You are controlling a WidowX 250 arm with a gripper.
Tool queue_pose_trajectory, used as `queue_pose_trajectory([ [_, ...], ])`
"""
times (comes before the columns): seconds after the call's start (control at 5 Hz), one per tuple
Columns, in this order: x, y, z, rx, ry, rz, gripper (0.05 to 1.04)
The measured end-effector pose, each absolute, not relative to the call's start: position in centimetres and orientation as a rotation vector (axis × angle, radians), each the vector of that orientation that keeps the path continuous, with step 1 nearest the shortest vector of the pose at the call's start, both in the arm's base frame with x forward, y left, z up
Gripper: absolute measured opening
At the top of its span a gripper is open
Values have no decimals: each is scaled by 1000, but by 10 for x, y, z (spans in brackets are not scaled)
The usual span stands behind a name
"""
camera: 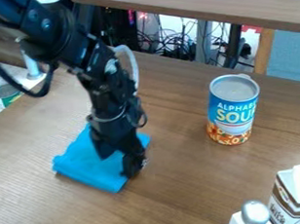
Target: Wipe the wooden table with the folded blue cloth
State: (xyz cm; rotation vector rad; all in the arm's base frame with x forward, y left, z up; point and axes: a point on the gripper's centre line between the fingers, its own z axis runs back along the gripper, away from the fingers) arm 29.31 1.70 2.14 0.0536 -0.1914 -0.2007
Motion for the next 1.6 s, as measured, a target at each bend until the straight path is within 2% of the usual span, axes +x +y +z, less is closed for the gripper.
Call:
queue_pose_trajectory([
  [0.6,359,15,38,17,-190,-155,1000],
  [1.0,406,16,33,8,-163,-139,1000],
  [1.2,412,17,32,3,-160,-136,1000],
  [1.4,401,23,41,-14,-171,-119,1000],
  [1.6,378,37,95,-48,-279,-78,1000],
])
